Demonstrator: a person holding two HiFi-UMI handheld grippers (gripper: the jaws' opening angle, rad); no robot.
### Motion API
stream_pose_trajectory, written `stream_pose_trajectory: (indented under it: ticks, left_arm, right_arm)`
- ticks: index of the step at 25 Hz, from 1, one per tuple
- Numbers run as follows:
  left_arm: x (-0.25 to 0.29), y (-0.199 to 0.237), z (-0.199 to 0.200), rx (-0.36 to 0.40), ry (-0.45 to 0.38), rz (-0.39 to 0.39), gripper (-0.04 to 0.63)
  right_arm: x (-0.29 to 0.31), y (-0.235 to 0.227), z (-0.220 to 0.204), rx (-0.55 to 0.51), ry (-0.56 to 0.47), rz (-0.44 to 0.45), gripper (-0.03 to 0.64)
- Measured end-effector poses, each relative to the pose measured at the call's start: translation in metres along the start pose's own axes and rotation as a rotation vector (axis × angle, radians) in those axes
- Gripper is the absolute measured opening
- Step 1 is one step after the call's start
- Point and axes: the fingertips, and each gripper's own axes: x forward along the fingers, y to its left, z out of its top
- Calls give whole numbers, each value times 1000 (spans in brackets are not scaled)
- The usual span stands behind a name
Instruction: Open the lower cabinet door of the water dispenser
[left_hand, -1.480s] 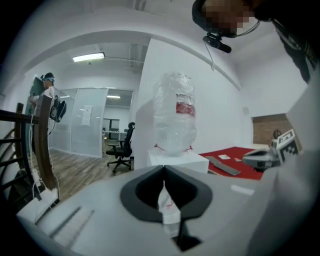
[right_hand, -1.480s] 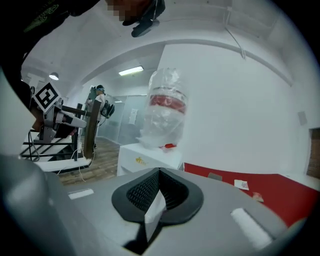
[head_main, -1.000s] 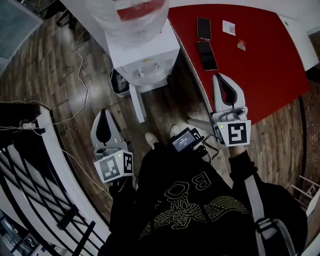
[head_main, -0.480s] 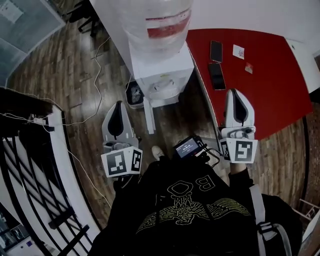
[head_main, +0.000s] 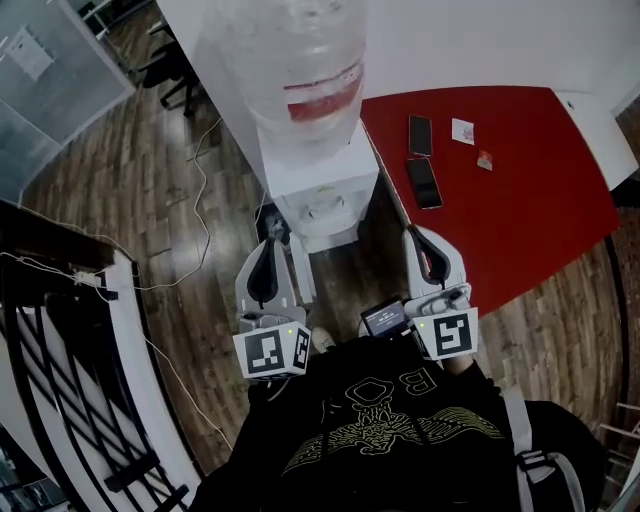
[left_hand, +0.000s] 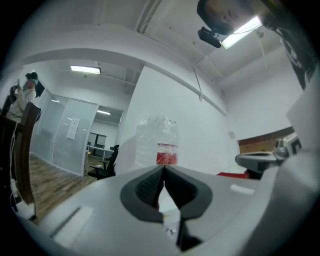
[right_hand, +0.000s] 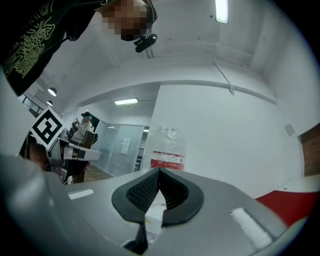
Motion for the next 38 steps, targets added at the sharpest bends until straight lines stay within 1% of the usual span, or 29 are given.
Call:
stream_pose_trajectory:
  ticks: [4, 7, 11, 14, 18, 26, 30, 35, 38]
  left_arm:
    - [-3, -9, 1, 14, -20, -1, 6]
    - [-7, -12, 7, 41, -39, 3, 6]
    - [-8, -11, 5, 71, -35, 4, 6]
    - [-14, -11, -2, 66, -16, 10, 6]
    - [-5, 2, -6, 64, -5, 21, 6]
    - [1, 3, -13, 71, 13, 3, 6]
    - [5, 2, -9, 82, 14, -4, 7]
    - [10, -1, -11, 88, 20, -9, 6]
    - [13, -4, -13, 87, 24, -11, 7]
  right_arm:
    - [3, 10, 4, 2, -24, 17, 0]
    - [5, 16, 7, 28, -12, 22, 0]
    - [13, 24, 10, 51, -17, 40, 0]
    - [12, 28, 10, 48, -1, 53, 0]
    - [24, 30, 9, 33, -55, 53, -1]
    - [28, 35, -3, 37, 20, 44, 0]
    - [33, 36, -2, 19, -12, 55, 0]
    - [39, 32, -3, 57, 33, 41, 0]
    - [39, 30, -4, 55, 14, 48, 0]
